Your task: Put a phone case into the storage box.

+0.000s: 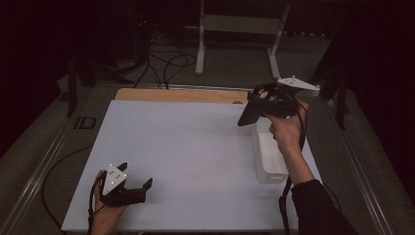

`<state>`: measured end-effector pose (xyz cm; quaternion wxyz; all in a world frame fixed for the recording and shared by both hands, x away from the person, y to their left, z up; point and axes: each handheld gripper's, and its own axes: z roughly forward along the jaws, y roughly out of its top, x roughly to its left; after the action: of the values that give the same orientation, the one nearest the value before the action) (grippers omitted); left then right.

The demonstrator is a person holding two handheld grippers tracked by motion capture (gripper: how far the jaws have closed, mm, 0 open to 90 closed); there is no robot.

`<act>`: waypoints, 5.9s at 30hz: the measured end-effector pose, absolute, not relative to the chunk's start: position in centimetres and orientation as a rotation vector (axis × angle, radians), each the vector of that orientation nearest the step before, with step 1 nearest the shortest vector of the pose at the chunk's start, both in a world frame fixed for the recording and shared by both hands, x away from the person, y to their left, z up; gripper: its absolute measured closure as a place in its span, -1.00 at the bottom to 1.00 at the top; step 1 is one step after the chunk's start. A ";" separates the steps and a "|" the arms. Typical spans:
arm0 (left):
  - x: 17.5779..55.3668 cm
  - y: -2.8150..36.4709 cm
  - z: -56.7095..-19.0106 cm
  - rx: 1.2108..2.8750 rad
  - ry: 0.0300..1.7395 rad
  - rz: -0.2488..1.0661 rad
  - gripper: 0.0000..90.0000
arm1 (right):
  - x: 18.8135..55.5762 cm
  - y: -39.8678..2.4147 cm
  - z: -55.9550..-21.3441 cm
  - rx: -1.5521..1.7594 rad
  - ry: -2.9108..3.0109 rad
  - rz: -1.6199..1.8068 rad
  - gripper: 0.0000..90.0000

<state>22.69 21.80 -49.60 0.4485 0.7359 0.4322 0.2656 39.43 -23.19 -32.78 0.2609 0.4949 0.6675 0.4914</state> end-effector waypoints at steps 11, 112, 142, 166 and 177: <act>22.7 21.8 -49.6 1.820 1.068 0.657 -0.99 | 40.3 -24.2 -32.7 1.376 1.767 1.278 -0.69; 22.7 21.9 -49.5 1.802 1.072 0.660 -0.99 | 44.9 -26.8 -39.3 1.532 1.749 0.938 -0.70; 22.7 21.9 -49.6 1.797 1.073 0.649 -0.99 | 46.7 -26.0 -42.4 1.547 1.787 0.847 -0.70; 22.7 22.0 -49.7 1.795 1.077 0.638 -0.99 | 47.8 -25.6 -44.0 1.540 1.758 0.839 -0.74; 22.7 22.0 -49.7 1.794 1.076 0.636 -0.99 | 48.2 -26.1 -44.0 1.556 1.778 0.868 -0.84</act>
<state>22.67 21.96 -49.74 0.4595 0.7287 0.4372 0.2584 48.20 -26.08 -43.98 0.3070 0.5883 0.6723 0.3282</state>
